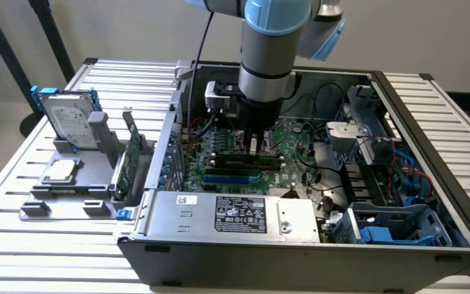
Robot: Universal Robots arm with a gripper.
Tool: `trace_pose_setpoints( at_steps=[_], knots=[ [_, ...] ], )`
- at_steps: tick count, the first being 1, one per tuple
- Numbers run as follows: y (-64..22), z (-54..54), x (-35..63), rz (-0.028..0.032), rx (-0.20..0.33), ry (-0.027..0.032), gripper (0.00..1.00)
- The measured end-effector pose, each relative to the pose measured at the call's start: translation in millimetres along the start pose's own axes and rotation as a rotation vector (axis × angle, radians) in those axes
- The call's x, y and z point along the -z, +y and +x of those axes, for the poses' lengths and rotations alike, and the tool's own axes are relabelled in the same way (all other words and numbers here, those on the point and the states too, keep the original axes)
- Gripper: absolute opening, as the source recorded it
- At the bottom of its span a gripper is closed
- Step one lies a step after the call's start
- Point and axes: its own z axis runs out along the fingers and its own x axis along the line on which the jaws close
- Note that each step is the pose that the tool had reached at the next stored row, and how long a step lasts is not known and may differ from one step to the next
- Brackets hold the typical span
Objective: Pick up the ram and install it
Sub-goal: 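Insert the ram into the slot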
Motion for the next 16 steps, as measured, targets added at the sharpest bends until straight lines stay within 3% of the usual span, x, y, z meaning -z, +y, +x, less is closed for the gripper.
trace_pose_setpoints(
  at_steps=[10,12,14,16],
  knots=[
    [0.6,-0.6,20.5,-0.0001,0.001,-0.0004,0.22],
    [0.7,-0.8,24.1,-0.0001,0.001,-0.0004,0.2],
    [0.7,-0.8,24.2,0.0001,0.001,-0.0012,0.11],
    [0.7,-0.8,24.3,0.0,0.001,-0.0011,0.11]
  ],
)
